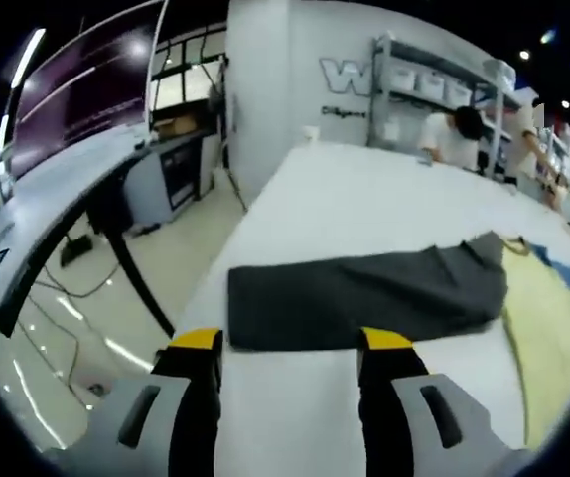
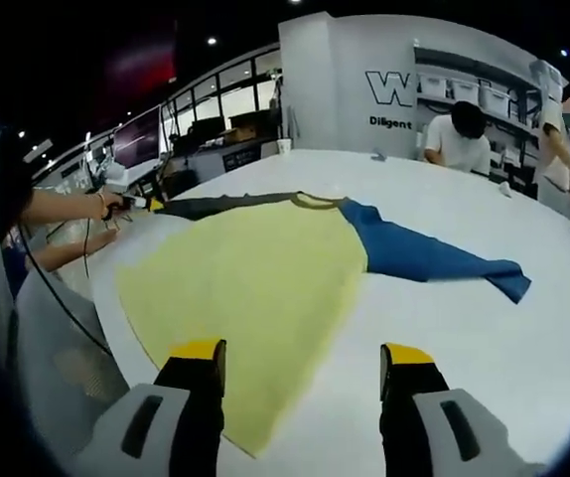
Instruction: Fold the garment on the visible template until the final outline fits inside the template.
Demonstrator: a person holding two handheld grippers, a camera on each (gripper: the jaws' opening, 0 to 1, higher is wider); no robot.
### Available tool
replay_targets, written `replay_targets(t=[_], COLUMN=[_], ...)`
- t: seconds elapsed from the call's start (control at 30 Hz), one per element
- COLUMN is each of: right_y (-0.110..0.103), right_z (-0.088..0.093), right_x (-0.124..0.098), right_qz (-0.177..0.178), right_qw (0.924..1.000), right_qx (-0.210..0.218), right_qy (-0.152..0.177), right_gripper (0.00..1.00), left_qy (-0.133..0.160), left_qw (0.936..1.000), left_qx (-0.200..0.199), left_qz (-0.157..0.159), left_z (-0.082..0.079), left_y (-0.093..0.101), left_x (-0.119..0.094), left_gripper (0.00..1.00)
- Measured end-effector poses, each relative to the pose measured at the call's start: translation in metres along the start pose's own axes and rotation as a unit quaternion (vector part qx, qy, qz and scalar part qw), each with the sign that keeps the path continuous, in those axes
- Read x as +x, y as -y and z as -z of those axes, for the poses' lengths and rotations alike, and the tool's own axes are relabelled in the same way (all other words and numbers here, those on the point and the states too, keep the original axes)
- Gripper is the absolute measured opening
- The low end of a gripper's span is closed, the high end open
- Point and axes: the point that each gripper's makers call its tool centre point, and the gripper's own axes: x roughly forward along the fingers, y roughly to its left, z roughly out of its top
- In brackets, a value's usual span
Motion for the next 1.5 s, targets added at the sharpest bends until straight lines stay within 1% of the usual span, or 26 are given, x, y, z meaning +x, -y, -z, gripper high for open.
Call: replay_targets(t=[0.07, 0.13, 0.17, 0.33, 0.37, 0.43, 0.47, 0.53, 0.6, 0.67, 0.73, 0.8, 0.83, 0.9, 0.93, 1.03, 1.1, 1.13, 1.17, 1.2, 1.23, 1.27, 1.37, 1.4, 1.47, 1.5], right_y=[0.000, 0.001, 0.001, 0.001, 0.001, 0.001, -0.001, -0.002, -0.003, -0.002, -0.001, -0.001, -0.002, 0.001, 0.001, 0.002, 0.002, 0.002, 0.000, 0.000, -0.001, -0.001, -0.001, 0.000, 0.002, 0.002], right_z=[0.001, 0.001, 0.001, 0.001, 0.001, 0.000, 0.000, 0.000, 0.000, 0.000, 0.000, -0.001, -0.002, -0.004, -0.005, -0.007, -0.011, -0.011, -0.012, -0.012, -0.012, -0.011, -0.012, -0.011, -0.010, -0.009], right_x=[0.000, 0.001, 0.001, 0.005, 0.005, 0.006, 0.006, 0.007, 0.007, 0.006, 0.005, 0.005, 0.004, 0.002, 0.002, 0.001, 0.001, 0.001, 0.000, 0.000, 0.000, -0.001, -0.002, -0.003, -0.005, -0.007], right_qz=[0.001, 0.002, 0.003, 0.005, 0.006, 0.007, 0.007, 0.007, 0.007, 0.009, 0.010, 0.011, 0.011, 0.013, 0.013, 0.013, 0.012, 0.012, 0.010, 0.010, 0.009, 0.009, 0.010, 0.010, 0.011, 0.012], right_qw=[1.0000, 1.0000, 1.0000, 0.9999, 0.9999, 0.9999, 0.9999, 0.9999, 0.9999, 0.9999, 0.9999, 0.9999, 0.9999, 0.9999, 0.9999, 0.9999, 0.9998, 0.9998, 0.9998, 0.9998, 0.9998, 0.9997, 0.9997, 0.9995, 0.9994, 0.9994], right_qx=[0.002, 0.003, 0.003, -0.003, -0.001, 0.003, 0.004, 0.004, 0.005, 0.007, 0.008, 0.009, 0.008, 0.008, 0.008, 0.007, 0.009, 0.009, 0.008, 0.009, 0.011, 0.013, 0.013, 0.017, 0.020, 0.020], right_qy=[-0.004, -0.006, -0.007, -0.014, -0.013, -0.011, -0.010, -0.010, -0.011, -0.010, -0.008, -0.007, -0.006, -0.002, -0.001, 0.002, 0.010, 0.012, 0.014, 0.015, 0.016, 0.016, 0.020, 0.023, 0.025, 0.026], right_gripper=[0.59, 0.59, 0.59, 0.57, 0.57, 0.56, 0.56, 0.56, 0.56, 0.56, 0.55, 0.55, 0.55, 0.55, 0.56, 0.56, 0.56, 0.55, 0.55, 0.55, 0.55, 0.55, 0.55, 0.55, 0.55, 0.55], left_qy=[-0.008, -0.012, -0.015, -0.015, -0.014, -0.012, -0.011, -0.010, -0.022, -0.026, -0.026, -0.027, -0.029, -0.026, -0.026, -0.006, 0.008, 0.010, 0.018, 0.025, 0.043, 0.048, 0.063, 0.064, 0.064, 0.063], left_qw=[1.0000, 0.9998, 0.9997, 0.9996, 0.9997, 0.9998, 0.9998, 0.9999, 0.9991, 0.9991, 0.9991, 0.9991, 0.9990, 0.9993, 0.9993, 0.9998, 0.9998, 0.9998, 0.9996, 0.9993, 0.9989, 0.9986, 0.9978, 0.9977, 0.9977, 0.9978], left_qx=[0.003, 0.011, 0.017, 0.018, 0.017, 0.015, 0.012, 0.007, -0.014, -0.016, -0.014, -0.011, -0.014, -0.018, -0.016, -0.017, -0.018, -0.017, -0.017, -0.014, -0.019, -0.022, 0.003, 0.010, 0.010, 0.012], left_qz=[-0.002, -0.009, -0.009, -0.016, -0.012, -0.007, -0.010, -0.012, -0.033, -0.028, -0.029, -0.031, -0.030, -0.023, -0.021, -0.009, -0.006, -0.007, -0.012, -0.023, -0.006, 0.002, 0.016, 0.021, 0.018, 0.017], left_z=[0.005, 0.007, 0.006, 0.011, 0.006, 0.003, 0.003, 0.003, 0.005, 0.004, 0.003, 0.003, 0.001, -0.004, -0.005, -0.022, -0.039, -0.044, -0.055, -0.062, -0.075, -0.082, -0.102, -0.107, -0.110, -0.113], left_y=[-0.005, -0.009, -0.007, -0.013, -0.012, -0.008, -0.008, -0.008, -0.013, -0.008, -0.006, -0.005, -0.007, -0.002, -0.004, -0.001, -0.002, -0.003, -0.004, -0.009, -0.003, 0.000, 0.006, 0.009, 0.008, 0.009], left_x=[0.010, 0.013, 0.015, 0.024, 0.023, 0.025, 0.026, 0.025, 0.023, 0.023, 0.022, 0.021, 0.020, 0.014, 0.016, 0.010, 0.004, 0.002, 0.000, -0.003, -0.001, -0.002, -0.007, -0.007, -0.003, -0.008], left_gripper=[0.47, 0.45, 0.43, 0.39, 0.37, 0.30, 0.29, 0.25, 0.17, 0.09, 0.07, 0.00, 0.00, 0.00, 0.00, 0.00, 0.00, 0.00, 0.00, 0.00, 0.00, 0.00, 0.00, 0.00, 0.00, 0.00])
